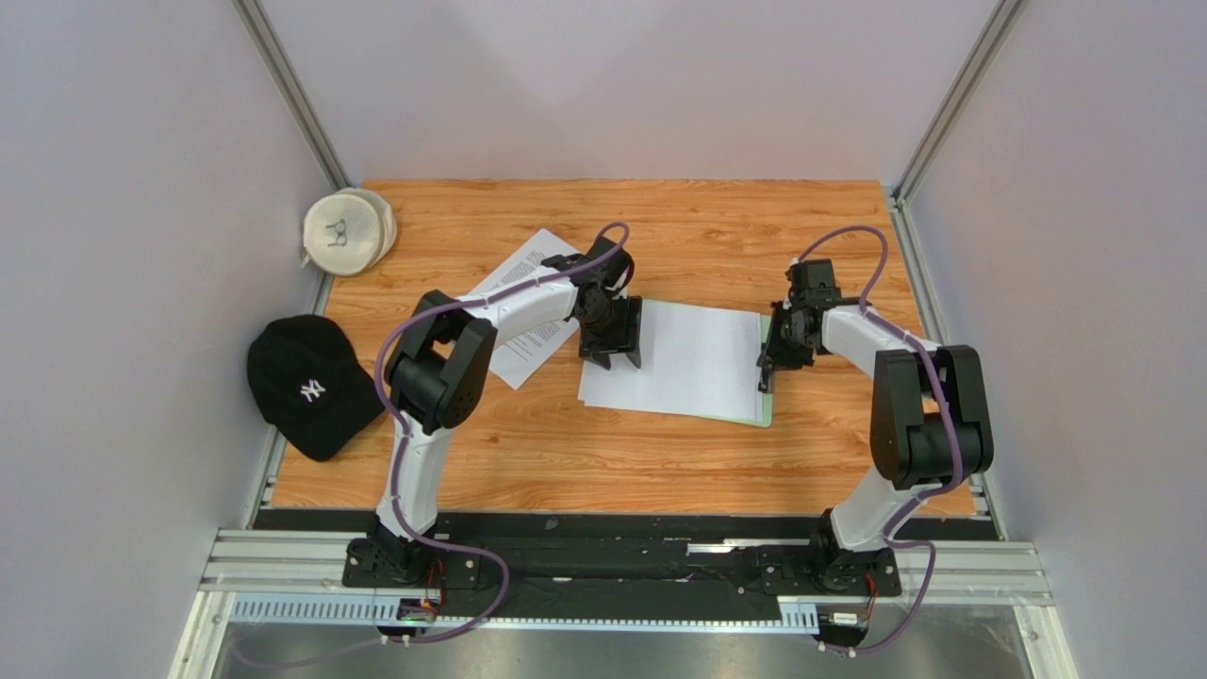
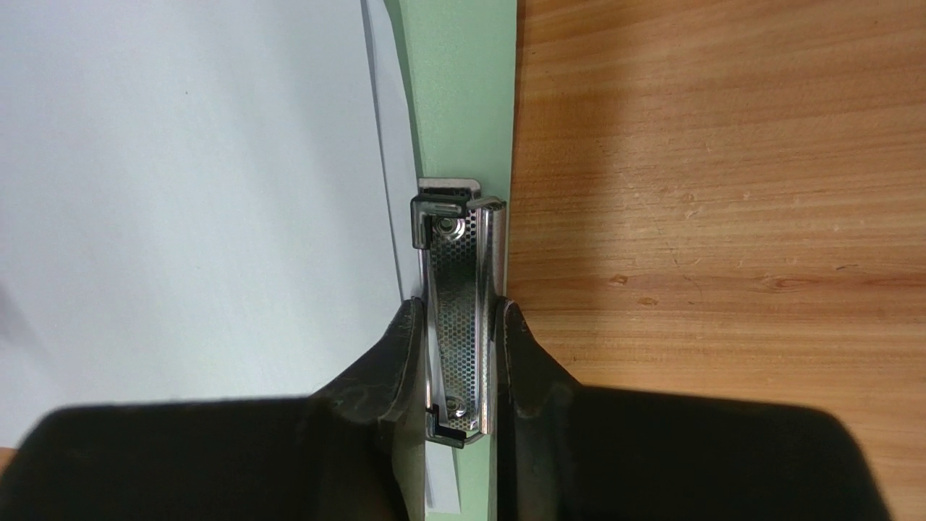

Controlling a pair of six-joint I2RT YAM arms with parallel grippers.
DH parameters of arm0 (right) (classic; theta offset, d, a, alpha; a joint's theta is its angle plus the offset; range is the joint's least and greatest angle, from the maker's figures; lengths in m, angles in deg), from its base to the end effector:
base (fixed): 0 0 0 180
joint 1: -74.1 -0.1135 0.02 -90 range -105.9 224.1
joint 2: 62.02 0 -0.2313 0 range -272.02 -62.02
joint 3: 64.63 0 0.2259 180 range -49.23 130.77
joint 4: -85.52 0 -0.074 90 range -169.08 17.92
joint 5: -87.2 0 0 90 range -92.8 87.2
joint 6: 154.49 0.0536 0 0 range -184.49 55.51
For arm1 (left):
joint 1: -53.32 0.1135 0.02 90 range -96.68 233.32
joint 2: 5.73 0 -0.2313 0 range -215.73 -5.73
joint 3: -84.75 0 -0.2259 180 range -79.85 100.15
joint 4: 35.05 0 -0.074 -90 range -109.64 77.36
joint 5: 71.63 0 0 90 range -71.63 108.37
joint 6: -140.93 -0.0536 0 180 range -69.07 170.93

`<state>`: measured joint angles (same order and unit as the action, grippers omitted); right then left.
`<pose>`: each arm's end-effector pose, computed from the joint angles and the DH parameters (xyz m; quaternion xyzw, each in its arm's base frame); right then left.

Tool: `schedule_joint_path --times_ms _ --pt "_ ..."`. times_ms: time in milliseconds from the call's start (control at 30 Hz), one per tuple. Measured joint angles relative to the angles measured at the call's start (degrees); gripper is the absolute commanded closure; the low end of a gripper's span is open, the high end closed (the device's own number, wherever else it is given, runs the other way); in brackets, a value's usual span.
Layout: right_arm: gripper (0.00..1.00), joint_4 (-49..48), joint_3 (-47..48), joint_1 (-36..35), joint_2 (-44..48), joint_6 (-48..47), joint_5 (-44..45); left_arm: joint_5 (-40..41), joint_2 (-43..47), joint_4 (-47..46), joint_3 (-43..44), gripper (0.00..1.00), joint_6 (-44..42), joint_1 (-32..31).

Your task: Put the files into the folder

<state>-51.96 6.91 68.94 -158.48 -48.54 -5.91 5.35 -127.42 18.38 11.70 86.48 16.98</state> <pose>0.2983 0.0299 0.1304 0.0869 0.9765 0.0620 0.1873 0.3206 -0.2509 0.1357 0.0282 0.9754 -0.2006 0.0870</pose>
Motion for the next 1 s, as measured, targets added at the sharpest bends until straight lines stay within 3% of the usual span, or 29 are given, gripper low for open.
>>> schedule_joint_path --times_ms 867,1000 --pt "1.0 -16.4 -9.3 9.3 2.3 1.9 -21.0 0.9 -2.1 4.6 3.5 0.35 -0.1 0.4" --pt "1.0 -17.2 -9.7 9.6 2.3 2.1 -21.9 1.4 -2.4 5.5 4.3 0.41 0.0 0.3"
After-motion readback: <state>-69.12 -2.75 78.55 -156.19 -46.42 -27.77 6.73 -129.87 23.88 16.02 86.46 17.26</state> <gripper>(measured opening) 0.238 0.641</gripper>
